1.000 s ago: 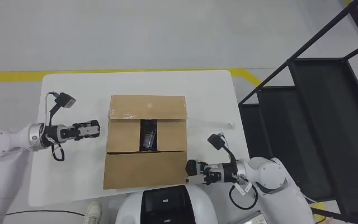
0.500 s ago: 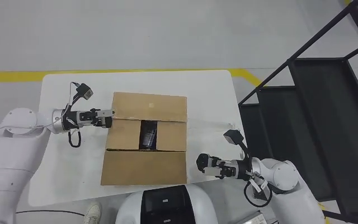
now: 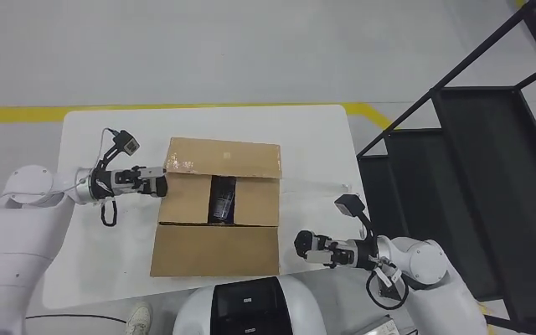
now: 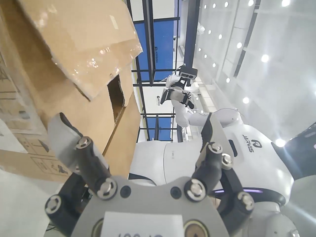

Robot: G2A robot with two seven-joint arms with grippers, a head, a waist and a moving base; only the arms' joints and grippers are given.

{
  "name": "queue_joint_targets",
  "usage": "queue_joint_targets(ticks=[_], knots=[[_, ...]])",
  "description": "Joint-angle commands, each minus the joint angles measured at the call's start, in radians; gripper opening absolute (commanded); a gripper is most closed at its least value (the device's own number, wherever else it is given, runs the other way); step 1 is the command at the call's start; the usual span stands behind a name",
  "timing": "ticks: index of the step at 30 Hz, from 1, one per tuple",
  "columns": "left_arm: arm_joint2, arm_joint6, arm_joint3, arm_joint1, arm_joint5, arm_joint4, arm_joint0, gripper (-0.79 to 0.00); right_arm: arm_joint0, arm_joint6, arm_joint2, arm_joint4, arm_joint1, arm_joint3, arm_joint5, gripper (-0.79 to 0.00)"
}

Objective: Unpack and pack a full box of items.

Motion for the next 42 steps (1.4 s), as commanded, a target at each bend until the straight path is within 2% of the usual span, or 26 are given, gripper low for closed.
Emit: queue_joint_targets(ticks=[1,9,16,24,29,39,42], knots=[[0.02,-0.023,0.011,-0.01,0.007,-0.031,-0.026,0.0,-0.002,-0.006,0.003,0.006,0.002,0.001,-0.002,0.0],[0.106,-0.036,0.093,-0.054,0.012,-0.049,-0.155,0.0,-0.011,-0.025,0.013,0.02,0.01,0.007,-0.002,0.0],[0.155,-0.056,0.191,-0.1,0.002,-0.131,-0.277,0.0,-0.012,-0.036,0.013,0.024,0.016,0.006,-0.002,0.0],[0.228,0.023,0.346,-0.162,-0.053,-0.129,-0.405,0.0,-0.005,-0.057,0.004,0.018,0.022,0.01,0.007,0.0],[0.228,0.023,0.346,-0.162,-0.053,-0.129,-0.405,0.0,0.021,-0.07,-0.016,0.002,0.025,0.028,0.045,0.0],[0.228,0.023,0.346,-0.162,-0.053,-0.129,-0.405,0.0,0.021,-0.07,-0.016,0.002,0.025,0.028,0.045,0.0],[0.222,0.076,0.321,-0.163,-0.037,-0.125,-0.397,0.0,0.021,-0.07,-0.016,0.002,0.025,0.028,0.045,0.0]])
